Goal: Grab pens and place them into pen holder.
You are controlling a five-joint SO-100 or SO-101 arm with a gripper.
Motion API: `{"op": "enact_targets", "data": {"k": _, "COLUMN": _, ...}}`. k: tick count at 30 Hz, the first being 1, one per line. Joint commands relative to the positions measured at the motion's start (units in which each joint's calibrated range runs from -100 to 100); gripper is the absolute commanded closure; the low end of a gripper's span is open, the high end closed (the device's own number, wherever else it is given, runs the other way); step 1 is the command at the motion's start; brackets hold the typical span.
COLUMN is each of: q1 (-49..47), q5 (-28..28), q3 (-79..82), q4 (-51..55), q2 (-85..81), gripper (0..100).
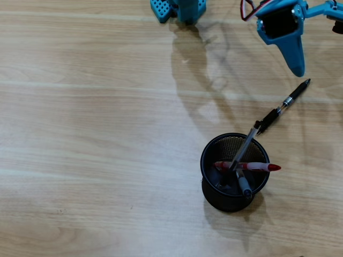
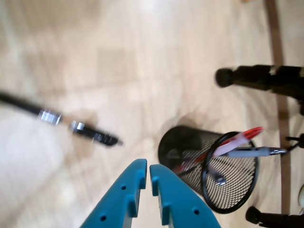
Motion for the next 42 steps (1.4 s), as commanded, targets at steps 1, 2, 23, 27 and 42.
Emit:
{"op": "enact_targets", "data": {"k": 1, "q1": -2.65, "q5": 4.78, "q3": -3.25, "q4": 7.22, "q2": 0.3, "gripper": 98}}
{"op": "enact_targets", "data": {"k": 2, "q1": -3.38, "q5": 5.82, "q3": -3.25, "q4": 8.49, "q2": 0.3, "gripper": 98}}
{"op": "enact_targets", "data": {"k": 23, "q1": -13.26, "q5": 20.07, "q3": -3.61, "q4": 4.21, "q2": 12.61, "gripper": 95}}
{"op": "enact_targets", "data": {"k": 27, "q1": -12.98, "q5": 20.01, "q3": -2.89, "q4": 4.48, "q2": 12.52, "gripper": 81}}
{"op": "enact_targets", "data": {"k": 42, "q1": -17.01, "q5": 19.91, "q3": 7.7, "q4": 4.03, "q2": 14.14, "gripper": 61}}
